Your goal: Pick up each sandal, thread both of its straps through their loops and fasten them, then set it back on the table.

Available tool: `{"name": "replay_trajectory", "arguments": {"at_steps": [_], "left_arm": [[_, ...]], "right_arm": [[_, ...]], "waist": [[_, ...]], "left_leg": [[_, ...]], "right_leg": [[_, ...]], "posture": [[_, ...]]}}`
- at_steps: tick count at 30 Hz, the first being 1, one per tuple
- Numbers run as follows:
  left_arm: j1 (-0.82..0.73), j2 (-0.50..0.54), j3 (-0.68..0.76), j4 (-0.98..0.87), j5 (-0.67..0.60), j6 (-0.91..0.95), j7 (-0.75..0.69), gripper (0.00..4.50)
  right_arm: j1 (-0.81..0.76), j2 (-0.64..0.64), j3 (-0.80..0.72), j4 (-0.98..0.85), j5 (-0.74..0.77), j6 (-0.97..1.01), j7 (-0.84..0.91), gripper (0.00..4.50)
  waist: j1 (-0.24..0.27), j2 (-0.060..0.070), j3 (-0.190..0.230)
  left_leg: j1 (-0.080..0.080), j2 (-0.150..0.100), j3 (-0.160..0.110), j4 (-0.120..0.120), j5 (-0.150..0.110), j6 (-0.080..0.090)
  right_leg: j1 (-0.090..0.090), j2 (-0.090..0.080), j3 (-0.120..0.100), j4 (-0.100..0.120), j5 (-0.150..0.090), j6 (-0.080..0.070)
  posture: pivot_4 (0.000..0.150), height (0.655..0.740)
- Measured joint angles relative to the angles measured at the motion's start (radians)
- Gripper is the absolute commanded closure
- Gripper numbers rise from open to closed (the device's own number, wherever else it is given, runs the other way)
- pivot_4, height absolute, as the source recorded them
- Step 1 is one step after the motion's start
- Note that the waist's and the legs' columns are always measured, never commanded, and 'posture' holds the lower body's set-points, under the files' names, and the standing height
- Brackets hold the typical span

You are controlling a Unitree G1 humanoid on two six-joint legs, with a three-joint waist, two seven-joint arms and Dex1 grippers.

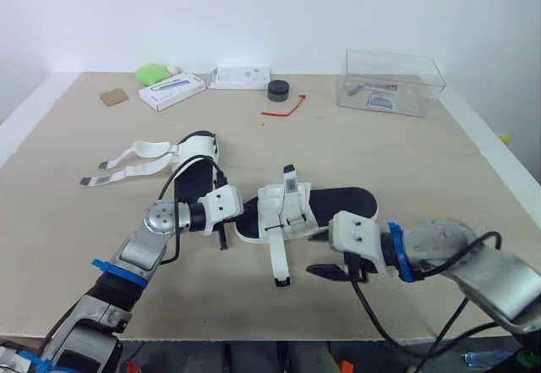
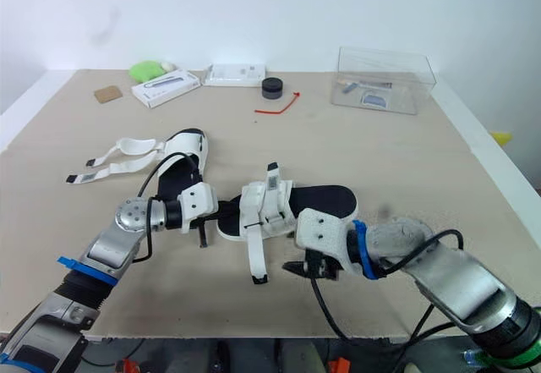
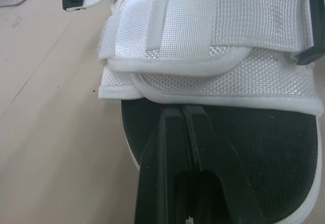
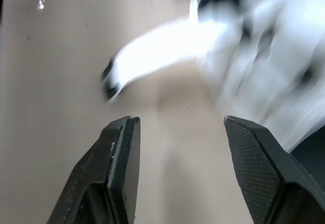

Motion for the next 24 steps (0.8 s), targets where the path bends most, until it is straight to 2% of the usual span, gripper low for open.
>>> {"name": "replay_trajectory", "arguments": {"at_steps": [1,3,5,9,11,17,24], "left_arm": [[0.000,0.000,0.000,0.000,0.000,-0.001,-0.001,4.50],[-0.003,-0.002,0.000,0.004,0.000,-0.003,-0.001,4.50],[-0.005,-0.002,0.000,0.008,0.000,-0.004,-0.002,4.50],[-0.006,-0.004,0.001,0.012,0.001,-0.004,-0.001,4.50],[-0.006,-0.004,0.001,0.012,0.002,-0.004,-0.001,4.50],[-0.004,-0.005,0.002,0.012,0.009,-0.004,0.003,4.50],[0.014,-0.004,0.008,-0.010,0.010,0.002,0.009,4.50]], "right_arm": [[0.005,-0.001,0.004,0.015,-0.031,-0.059,0.005,1.59],[0.011,0.023,0.008,0.154,-0.199,-0.471,0.007,1.59],[-0.002,0.070,0.008,0.249,-0.311,-0.745,-0.025,1.59],[-0.043,0.126,0.008,0.389,-0.504,-1.079,-0.088,1.59],[-0.057,0.168,0.009,0.450,-0.571,-1.155,-0.114,1.59],[-0.147,0.268,0.042,0.522,-0.668,-1.203,-0.142,1.59],[-0.216,0.309,0.081,0.565,-0.679,-1.210,-0.144,1.59]], "waist": [[0.000,0.000,0.000],[0.000,-0.001,0.000],[0.001,-0.001,0.000],[0.001,-0.002,0.000],[0.001,-0.001,0.000],[0.000,-0.002,0.001],[0.000,-0.002,0.001]], "left_leg": [[0.000,0.000,0.001,0.000,0.000,0.000],[0.001,0.000,0.003,0.000,0.000,0.000],[0.002,-0.001,0.006,0.000,0.000,0.000],[0.004,-0.001,0.009,0.000,0.000,0.000],[0.005,-0.001,0.010,0.000,0.000,0.000],[0.014,0.000,0.010,0.000,0.000,0.000],[0.015,0.001,0.009,-0.002,0.000,0.000]], "right_leg": [[0.000,0.000,0.001,0.000,0.000,0.000],[0.000,0.000,0.002,0.000,0.001,0.000],[0.000,-0.001,0.005,0.000,0.001,0.001],[0.001,-0.001,0.007,0.000,0.002,0.000],[0.001,-0.001,0.008,0.000,0.002,-0.002],[0.009,0.000,0.008,0.001,0.001,-0.007],[0.010,-0.001,0.008,0.001,0.000,-0.010]], "posture": [[0.150,0.7400],[0.150,0.7400],[0.150,0.7400],[0.150,0.7400],[0.150,0.7400],[0.150,0.7400],[0.150,0.7400]]}}
